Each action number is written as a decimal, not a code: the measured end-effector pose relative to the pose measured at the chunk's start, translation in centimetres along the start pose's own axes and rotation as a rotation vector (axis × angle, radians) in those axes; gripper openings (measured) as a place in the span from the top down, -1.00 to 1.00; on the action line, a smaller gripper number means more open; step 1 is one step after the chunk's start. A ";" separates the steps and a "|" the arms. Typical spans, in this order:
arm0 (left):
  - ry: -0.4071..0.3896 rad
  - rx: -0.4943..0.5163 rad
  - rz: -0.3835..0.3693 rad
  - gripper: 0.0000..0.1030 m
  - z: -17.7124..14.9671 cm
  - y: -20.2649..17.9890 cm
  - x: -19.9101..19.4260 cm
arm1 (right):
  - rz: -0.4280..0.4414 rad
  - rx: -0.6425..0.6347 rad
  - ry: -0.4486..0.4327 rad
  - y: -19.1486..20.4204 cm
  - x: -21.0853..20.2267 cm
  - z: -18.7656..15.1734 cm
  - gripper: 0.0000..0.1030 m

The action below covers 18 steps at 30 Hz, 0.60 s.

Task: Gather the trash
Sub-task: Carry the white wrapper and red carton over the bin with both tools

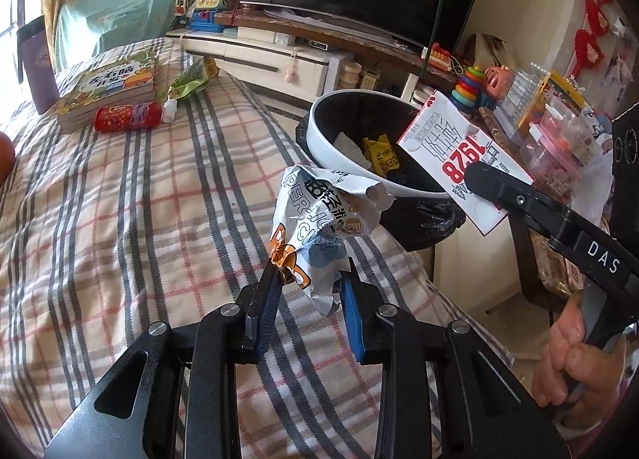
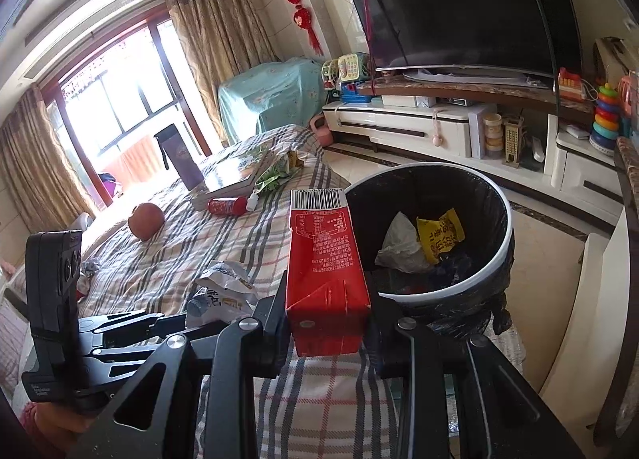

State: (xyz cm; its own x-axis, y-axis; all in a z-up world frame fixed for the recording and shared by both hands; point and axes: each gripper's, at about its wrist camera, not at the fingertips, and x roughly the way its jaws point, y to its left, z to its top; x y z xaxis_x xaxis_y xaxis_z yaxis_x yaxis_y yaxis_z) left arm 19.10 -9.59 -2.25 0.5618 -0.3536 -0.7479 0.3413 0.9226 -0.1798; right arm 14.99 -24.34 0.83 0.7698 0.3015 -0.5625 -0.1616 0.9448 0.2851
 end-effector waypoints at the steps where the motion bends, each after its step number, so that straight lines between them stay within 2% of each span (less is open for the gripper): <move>1: 0.000 0.004 0.000 0.46 0.2 -0.1 0.1 | -0.002 0.004 -0.001 -0.2 0.0 0.1 0.40; 18: 0.007 0.056 -0.019 0.46 2.5 -2.0 1.7 | -0.053 0.035 -0.017 -2.9 -0.2 1.4 0.40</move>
State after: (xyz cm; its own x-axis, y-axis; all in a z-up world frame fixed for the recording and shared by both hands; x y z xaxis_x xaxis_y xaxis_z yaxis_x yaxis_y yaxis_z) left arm 21.25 -12.39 -1.55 0.5499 -0.3697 -0.7490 0.3937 0.9056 -0.1579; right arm 16.18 -27.28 1.18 0.7870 0.2489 -0.5646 -0.0993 0.9542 0.2821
